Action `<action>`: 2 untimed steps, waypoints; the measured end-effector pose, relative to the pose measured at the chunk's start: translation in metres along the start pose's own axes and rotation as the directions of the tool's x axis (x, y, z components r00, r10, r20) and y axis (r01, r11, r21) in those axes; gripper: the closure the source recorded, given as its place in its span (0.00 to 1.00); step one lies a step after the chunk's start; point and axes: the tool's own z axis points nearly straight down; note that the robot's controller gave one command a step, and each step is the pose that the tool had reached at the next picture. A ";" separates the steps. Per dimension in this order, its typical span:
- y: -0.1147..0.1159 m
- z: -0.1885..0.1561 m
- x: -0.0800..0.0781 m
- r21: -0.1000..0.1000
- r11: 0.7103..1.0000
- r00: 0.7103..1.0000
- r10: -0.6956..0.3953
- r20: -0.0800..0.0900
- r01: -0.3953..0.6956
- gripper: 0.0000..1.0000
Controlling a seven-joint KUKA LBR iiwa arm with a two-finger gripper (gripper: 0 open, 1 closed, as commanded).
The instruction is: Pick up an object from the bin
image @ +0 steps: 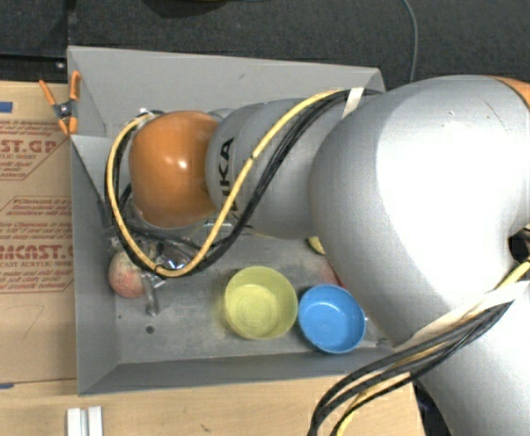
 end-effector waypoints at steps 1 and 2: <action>-0.011 0.002 -0.013 0.001 0.900 0.900 0.436 -0.011 -0.436 1.00; -0.011 0.002 -0.013 0.001 0.900 0.900 0.436 -0.011 -0.436 1.00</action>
Offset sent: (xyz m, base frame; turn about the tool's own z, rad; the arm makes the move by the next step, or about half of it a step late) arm 0.0000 0.0000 0.0000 0.0000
